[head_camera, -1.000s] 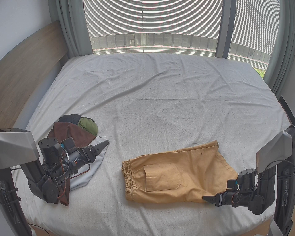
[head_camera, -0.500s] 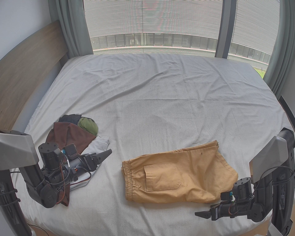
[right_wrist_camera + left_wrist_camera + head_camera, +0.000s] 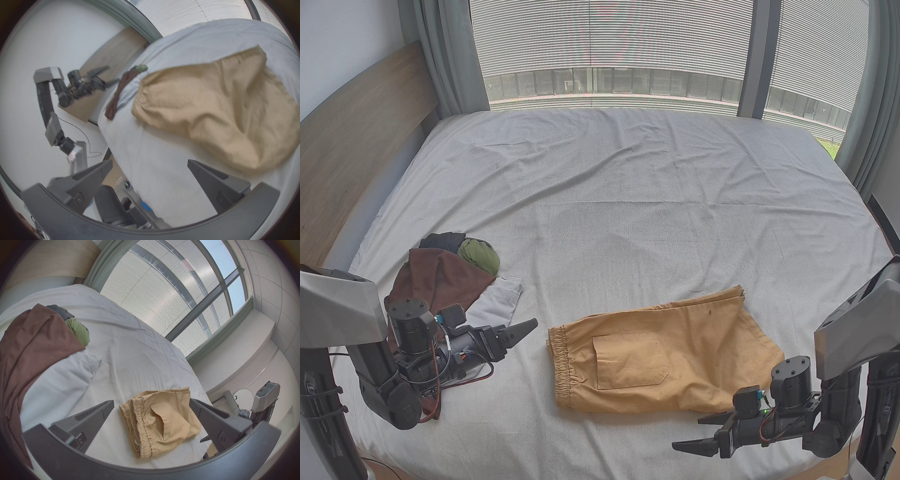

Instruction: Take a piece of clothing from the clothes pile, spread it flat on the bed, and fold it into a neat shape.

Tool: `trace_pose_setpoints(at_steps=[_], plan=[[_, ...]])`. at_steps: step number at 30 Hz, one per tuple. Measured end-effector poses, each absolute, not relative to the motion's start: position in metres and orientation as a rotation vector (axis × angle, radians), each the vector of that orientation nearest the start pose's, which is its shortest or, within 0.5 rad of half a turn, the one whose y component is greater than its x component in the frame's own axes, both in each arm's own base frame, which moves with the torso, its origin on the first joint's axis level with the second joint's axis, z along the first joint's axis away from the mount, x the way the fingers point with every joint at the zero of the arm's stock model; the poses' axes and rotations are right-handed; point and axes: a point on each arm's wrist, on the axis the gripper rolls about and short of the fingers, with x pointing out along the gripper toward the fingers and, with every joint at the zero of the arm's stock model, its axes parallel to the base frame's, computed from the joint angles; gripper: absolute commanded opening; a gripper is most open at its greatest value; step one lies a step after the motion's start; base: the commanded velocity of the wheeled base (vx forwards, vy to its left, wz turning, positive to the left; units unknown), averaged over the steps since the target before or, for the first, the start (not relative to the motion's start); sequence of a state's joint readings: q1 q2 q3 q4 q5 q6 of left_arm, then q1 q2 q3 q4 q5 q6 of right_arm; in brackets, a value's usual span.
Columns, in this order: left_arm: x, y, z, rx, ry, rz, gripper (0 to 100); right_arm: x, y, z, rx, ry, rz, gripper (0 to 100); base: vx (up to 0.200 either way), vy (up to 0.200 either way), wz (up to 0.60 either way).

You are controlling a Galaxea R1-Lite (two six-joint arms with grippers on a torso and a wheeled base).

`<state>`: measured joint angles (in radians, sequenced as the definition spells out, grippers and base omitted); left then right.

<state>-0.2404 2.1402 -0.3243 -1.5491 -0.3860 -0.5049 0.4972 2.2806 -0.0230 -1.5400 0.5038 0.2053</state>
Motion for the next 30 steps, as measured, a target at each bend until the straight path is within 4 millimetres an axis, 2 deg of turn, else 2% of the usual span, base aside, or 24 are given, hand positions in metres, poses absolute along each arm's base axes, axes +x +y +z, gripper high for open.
trace_pose_setpoints(at_steps=[9, 13, 20, 30], plan=[[0.276, -0.094, 0.016, -0.499, 0.514, -0.572, 100, 0.216, 0.118, 0.037, 0.305, 0.552, 0.920, 100, 0.000, 0.000, 0.00], [0.276, -0.100, 0.002, -0.494, 0.564, -0.576, 100, 0.224, 0.111, 0.052, 0.321, 0.470, 0.901, 100, 0.000, 0.000, 0.00], [0.278, -0.108, -0.016, -0.488, 0.614, -0.584, 100, 0.229, 0.102, 0.060, 0.330, 0.428, 0.869, 100, 0.000, 0.000, 0.00], [0.288, -0.118, -0.041, -0.481, 0.653, -0.584, 100, 0.230, 0.100, 0.060, 0.331, 0.425, 0.864, 100, 0.000, 0.000, 0.00]])
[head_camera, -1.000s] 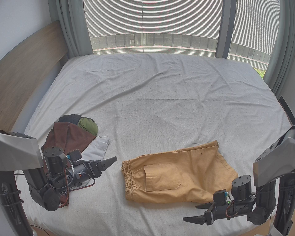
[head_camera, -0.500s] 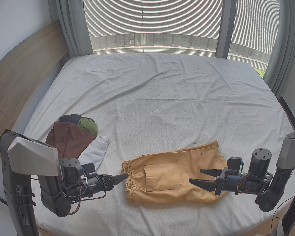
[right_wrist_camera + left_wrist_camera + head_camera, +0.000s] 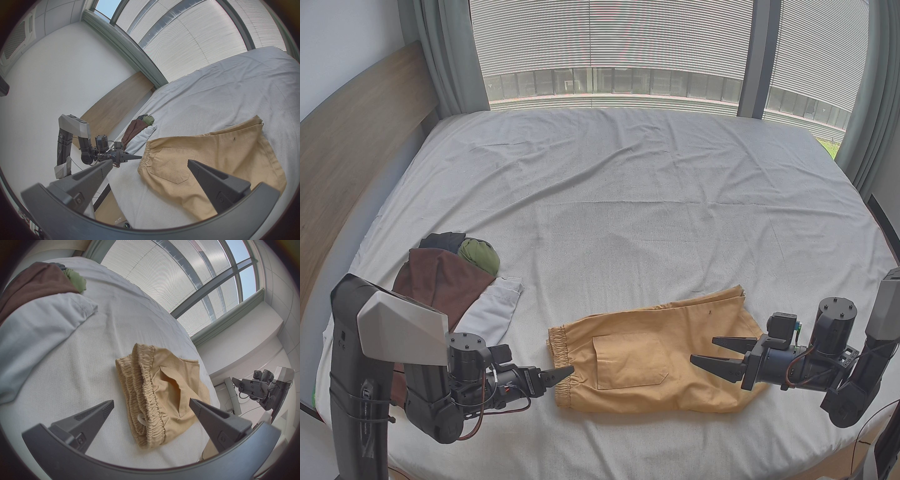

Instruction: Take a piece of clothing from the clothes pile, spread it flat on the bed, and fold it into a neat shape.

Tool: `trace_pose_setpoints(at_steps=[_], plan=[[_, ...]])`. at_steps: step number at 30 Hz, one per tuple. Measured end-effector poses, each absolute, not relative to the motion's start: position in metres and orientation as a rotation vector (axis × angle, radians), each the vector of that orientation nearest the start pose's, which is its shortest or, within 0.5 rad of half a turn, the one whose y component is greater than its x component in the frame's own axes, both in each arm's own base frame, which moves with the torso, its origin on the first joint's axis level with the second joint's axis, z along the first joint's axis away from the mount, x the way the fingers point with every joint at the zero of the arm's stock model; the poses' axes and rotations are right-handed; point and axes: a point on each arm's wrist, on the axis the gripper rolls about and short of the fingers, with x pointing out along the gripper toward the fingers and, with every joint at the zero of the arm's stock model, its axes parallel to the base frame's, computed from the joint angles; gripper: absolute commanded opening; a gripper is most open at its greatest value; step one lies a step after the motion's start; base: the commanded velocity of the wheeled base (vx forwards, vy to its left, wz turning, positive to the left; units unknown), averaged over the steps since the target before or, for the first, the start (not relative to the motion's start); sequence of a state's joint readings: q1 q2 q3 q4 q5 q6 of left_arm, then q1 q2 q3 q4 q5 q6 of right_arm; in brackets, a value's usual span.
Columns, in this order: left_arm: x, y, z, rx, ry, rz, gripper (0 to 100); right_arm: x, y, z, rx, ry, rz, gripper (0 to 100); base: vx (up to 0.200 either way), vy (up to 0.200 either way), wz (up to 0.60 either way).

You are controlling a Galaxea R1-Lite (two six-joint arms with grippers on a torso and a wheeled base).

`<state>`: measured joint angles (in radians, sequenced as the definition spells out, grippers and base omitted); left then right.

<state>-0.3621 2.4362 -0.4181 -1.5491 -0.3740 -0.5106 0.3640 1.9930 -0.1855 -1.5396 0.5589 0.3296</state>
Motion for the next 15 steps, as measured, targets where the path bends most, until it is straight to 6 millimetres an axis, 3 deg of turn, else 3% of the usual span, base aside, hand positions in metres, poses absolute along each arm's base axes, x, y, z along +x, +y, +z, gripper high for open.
trace_pose_setpoints(at_steps=[15], plan=[[0.301, -0.133, -0.067, -0.470, 0.663, -0.598, 100, 0.231, 0.102, 0.055, 0.332, 0.445, 0.866, 100, 0.000, 0.000, 0.00]])
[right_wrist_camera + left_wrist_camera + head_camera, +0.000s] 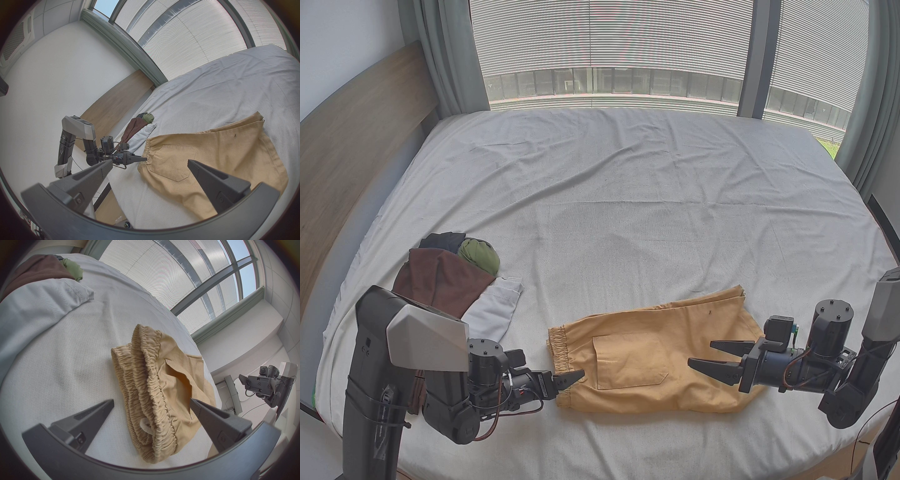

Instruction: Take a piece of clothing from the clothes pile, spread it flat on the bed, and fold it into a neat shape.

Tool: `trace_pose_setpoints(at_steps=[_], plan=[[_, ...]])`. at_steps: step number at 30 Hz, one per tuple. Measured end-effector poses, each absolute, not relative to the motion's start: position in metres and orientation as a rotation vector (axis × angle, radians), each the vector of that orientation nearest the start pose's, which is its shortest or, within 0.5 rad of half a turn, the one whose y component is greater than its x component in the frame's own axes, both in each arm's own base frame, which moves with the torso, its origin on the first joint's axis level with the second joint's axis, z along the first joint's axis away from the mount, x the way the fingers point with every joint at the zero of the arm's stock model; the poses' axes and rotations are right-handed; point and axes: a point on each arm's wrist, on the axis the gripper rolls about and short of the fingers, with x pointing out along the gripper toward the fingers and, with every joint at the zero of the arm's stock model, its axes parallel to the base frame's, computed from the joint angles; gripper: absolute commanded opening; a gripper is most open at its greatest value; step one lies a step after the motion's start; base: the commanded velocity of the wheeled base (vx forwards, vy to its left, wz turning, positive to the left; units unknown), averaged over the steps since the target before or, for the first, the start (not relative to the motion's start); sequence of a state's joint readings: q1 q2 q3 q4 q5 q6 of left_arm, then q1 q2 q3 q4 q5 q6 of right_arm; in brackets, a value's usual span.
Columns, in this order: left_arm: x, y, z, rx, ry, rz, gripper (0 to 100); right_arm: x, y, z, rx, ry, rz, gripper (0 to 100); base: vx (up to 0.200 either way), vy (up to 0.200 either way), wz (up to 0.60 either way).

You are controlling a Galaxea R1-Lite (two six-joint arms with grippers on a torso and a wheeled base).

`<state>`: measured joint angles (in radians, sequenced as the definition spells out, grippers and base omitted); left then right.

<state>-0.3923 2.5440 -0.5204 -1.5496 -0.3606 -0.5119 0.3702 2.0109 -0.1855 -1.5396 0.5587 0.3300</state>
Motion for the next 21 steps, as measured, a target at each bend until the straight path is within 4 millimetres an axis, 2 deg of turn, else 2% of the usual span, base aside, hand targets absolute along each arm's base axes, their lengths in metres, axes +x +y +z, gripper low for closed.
trace_pose_setpoints(at_steps=[21], plan=[[0.319, -0.154, -0.069, -0.574, 0.631, -0.624, 100, 0.232, 0.103, 0.052, 0.332, 0.457, 0.862, 100, 0.000, 0.000, 0.00]])
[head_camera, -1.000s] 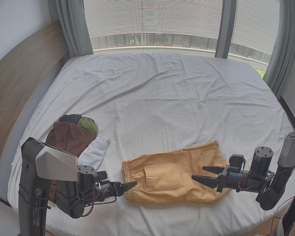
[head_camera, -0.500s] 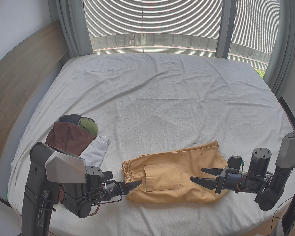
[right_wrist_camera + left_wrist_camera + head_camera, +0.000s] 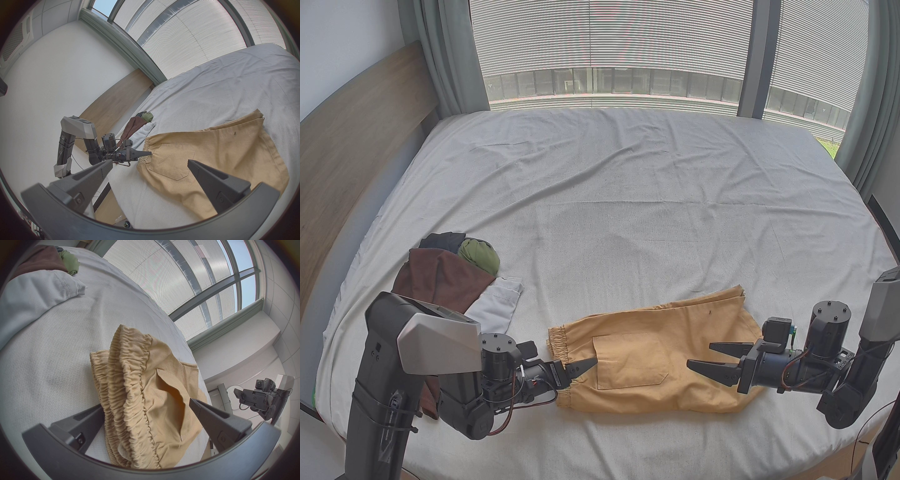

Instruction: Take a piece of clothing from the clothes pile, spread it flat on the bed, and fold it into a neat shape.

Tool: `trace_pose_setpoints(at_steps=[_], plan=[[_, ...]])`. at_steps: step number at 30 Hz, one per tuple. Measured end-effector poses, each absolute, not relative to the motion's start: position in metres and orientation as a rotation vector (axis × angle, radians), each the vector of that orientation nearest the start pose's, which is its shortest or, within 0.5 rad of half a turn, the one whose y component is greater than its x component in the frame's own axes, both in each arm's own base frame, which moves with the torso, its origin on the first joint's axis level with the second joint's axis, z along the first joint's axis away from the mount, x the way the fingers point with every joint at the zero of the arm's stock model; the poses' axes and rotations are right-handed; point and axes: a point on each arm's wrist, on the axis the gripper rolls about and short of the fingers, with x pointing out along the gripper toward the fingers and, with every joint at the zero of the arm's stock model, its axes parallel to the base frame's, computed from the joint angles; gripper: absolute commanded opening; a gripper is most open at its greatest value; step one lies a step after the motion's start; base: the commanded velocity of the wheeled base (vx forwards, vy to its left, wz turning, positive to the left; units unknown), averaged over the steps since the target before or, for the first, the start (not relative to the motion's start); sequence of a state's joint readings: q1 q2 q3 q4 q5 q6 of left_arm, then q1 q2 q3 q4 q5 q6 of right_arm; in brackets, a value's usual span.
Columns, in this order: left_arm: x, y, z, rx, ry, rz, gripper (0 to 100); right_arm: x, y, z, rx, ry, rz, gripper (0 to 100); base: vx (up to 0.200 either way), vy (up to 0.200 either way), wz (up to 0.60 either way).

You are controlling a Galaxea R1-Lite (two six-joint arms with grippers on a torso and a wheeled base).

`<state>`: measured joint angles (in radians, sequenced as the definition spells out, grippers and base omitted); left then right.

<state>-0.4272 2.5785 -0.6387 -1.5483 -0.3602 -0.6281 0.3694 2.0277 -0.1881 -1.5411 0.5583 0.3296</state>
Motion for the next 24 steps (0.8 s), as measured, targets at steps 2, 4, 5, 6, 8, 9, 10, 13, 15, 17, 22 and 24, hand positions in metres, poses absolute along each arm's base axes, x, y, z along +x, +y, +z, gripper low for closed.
trace_pose_setpoints(at_steps=[2, 4, 5, 6, 8, 9, 10, 13, 15, 17, 22, 24], plan=[[0.319, -0.154, -0.069, -0.575, 0.633, -0.624, 100, 0.232, 0.103, 0.052, 0.332, 0.457, 0.862, 100, 0.000, 0.000, 0.00], [0.320, -0.154, -0.069, -0.578, 0.633, -0.624, 0, 0.232, 0.103, 0.052, 0.332, 0.457, 0.862, 100, 0.000, 0.000, 0.00], [0.320, -0.155, -0.069, -0.580, 0.633, -0.624, 0, 0.232, 0.103, 0.052, 0.332, 0.457, 0.863, 100, 0.000, 0.000, 0.00], [0.320, -0.155, -0.069, -0.582, 0.635, -0.623, 0, 0.232, 0.103, 0.052, 0.332, 0.457, 0.863, 100, 0.000, 0.000, 0.00], [0.320, -0.155, -0.069, -0.588, 0.637, -0.620, 0, 0.232, 0.103, 0.052, 0.332, 0.457, 0.864, 100, 0.000, 0.000, 0.00], [0.320, -0.155, -0.069, -0.590, 0.637, -0.621, 0, 0.232, 0.103, 0.052, 0.332, 0.457, 0.863, 100, 0.000, 0.000, 0.00], [0.320, -0.155, -0.069, -0.590, 0.636, -0.620, 0, 0.232, 0.103, 0.052, 0.332, 0.456, 0.863, 100, 0.000, 0.000, 0.00], [0.320, -0.153, -0.069, -0.587, 0.635, -0.614, 0, 0.233, 0.103, 0.052, 0.332, 0.455, 0.862, 100, 0.000, 0.000, 0.00], [0.319, -0.152, -0.069, -0.584, 0.631, -0.593, 0, 0.233, 0.102, 0.052, 0.333, 0.454, 0.860, 100, 0.000, 0.000, 0.00], [0.319, -0.149, -0.067, -0.583, 0.625, -0.569, 0, 0.233, 0.102, 0.052, 0.333, 0.453, 0.859, 100, 0.000, 0.000, 0.00], [0.316, -0.138, -0.059, -0.587, 0.619, -0.531, 0, 0.234, 0.102, 0.052, 0.334, 0.453, 0.855, 100, 0.000, 0.000, 0.00], [0.314, -0.133, -0.056, -0.589, 0.619, -0.520, 0, 0.235, 0.101, 0.051, 0.335, 0.453, 0.851, 100, 0.000, 0.000, 0.00]])
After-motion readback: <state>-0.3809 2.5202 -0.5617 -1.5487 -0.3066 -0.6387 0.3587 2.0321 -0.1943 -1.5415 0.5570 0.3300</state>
